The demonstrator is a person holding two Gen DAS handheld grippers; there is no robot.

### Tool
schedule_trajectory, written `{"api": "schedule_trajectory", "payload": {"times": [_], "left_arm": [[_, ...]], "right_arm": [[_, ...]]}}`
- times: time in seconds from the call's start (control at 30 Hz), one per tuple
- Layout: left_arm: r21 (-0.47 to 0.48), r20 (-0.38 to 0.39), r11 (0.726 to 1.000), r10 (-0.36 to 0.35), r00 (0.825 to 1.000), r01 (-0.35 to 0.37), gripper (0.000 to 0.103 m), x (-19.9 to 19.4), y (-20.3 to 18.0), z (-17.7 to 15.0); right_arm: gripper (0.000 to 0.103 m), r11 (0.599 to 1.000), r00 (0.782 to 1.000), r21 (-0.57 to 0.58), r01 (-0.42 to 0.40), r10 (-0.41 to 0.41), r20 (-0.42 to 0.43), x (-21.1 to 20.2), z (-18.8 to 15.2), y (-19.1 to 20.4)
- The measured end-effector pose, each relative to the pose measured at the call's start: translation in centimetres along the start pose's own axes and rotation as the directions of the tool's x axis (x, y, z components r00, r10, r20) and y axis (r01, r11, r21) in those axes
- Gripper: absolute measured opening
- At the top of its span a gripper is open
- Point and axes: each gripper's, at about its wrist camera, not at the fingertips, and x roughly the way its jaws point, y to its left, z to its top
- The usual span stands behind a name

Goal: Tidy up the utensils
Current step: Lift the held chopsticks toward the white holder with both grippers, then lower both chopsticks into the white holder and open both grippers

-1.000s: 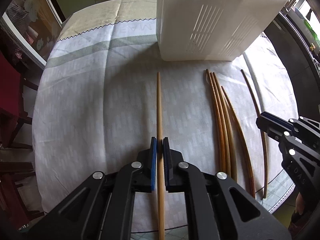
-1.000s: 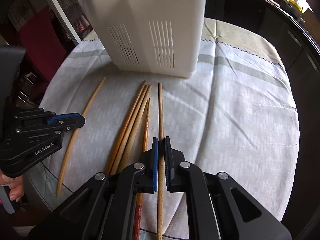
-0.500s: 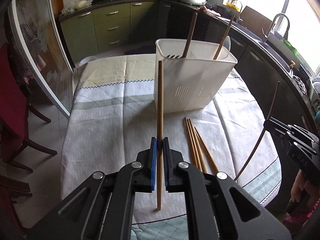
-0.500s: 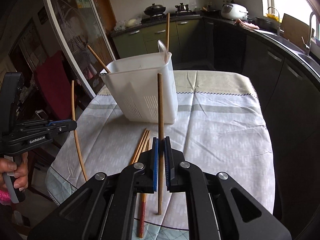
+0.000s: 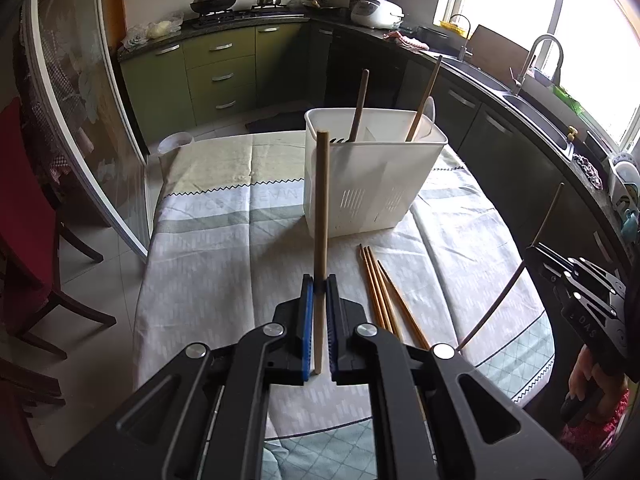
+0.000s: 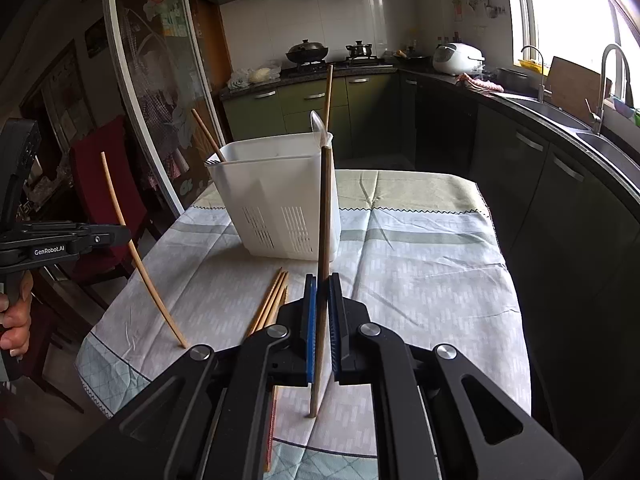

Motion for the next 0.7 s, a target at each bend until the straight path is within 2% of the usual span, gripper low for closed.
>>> {"api": "schedule_trajectory", "payload": {"times": [0.4, 0.7], "left_arm": [[0.022, 0.031, 0.999, -0.024, 0.999, 0.023, 0.006, -1.2, -1.0, 0.5], [0.055, 0.102, 0.997, -0.053, 0.993, 0.047, 0.006, -4.2, -2.4, 2.6]], "right_arm": [[0.007, 0.999, 0.999, 0.006, -0.037, 0.037, 0.035, -1.1, 1.7, 0.4], [0.007, 0.997, 0.989, -0.009, -0.083, 0.083, 0.122, -3.6, 6.0, 1.6]]}}
